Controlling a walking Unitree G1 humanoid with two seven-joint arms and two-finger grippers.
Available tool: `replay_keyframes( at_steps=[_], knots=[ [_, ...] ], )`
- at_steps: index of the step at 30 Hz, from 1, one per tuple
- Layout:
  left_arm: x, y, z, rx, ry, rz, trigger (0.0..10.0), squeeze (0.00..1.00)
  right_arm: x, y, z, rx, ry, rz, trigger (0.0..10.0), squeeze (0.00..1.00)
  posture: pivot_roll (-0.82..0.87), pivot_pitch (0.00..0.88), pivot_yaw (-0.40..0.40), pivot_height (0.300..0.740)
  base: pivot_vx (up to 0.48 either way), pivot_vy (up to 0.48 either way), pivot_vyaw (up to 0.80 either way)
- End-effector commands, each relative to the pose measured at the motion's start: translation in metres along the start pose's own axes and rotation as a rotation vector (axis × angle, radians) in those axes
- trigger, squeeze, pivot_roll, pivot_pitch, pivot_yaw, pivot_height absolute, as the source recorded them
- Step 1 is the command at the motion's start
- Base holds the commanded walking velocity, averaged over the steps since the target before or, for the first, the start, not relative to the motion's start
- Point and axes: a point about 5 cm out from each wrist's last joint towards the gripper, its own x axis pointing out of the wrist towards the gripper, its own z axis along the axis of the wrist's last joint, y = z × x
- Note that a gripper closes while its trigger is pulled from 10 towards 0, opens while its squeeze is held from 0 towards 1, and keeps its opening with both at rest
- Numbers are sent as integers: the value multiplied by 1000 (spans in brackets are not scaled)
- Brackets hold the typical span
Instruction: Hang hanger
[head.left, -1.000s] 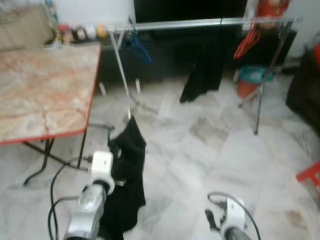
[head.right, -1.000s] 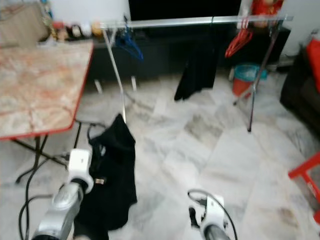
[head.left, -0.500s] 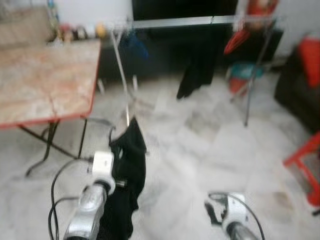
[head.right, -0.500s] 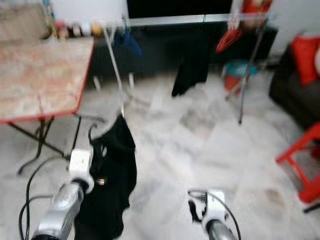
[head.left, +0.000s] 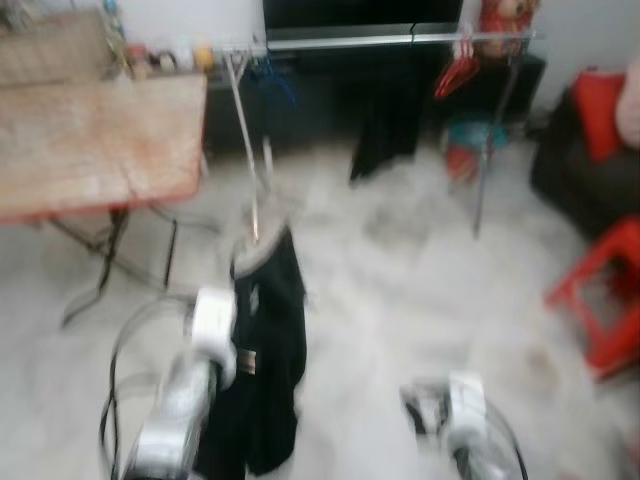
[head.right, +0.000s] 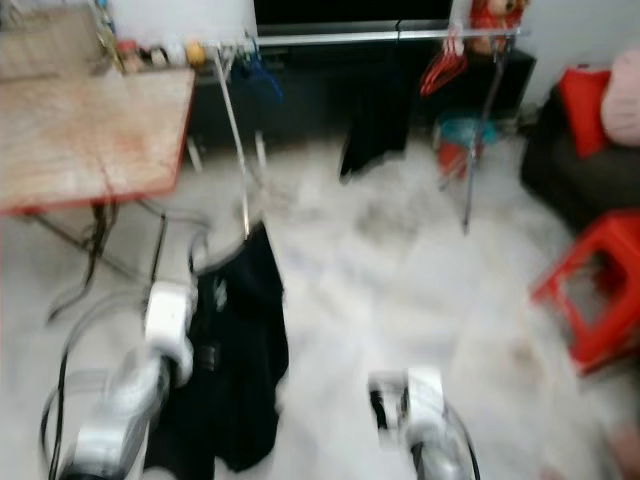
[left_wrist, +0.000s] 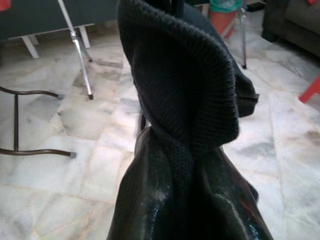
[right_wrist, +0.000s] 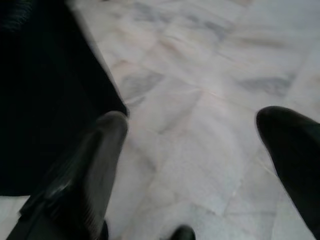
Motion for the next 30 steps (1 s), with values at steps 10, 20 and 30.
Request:
replay_keyframes(
  at_steps=[10,20,30],
  knots=[
    [2,-5,30,77,-50,-138,10000,0,17,21,134,-159,-493,230,10000,0,-6,0,11,740,0,0,0],
    [-2,-18,51,105,-84,-300,10000,0,12,28,158,-286,-512,420,10000,0,-1,0,8,740,0,0,0],
    [-15,-35,74,153,-92,-550,10000,0,2,28,144,-457,-370,618,10000,0,-9,0,12,740,0,0,0]
  ],
)
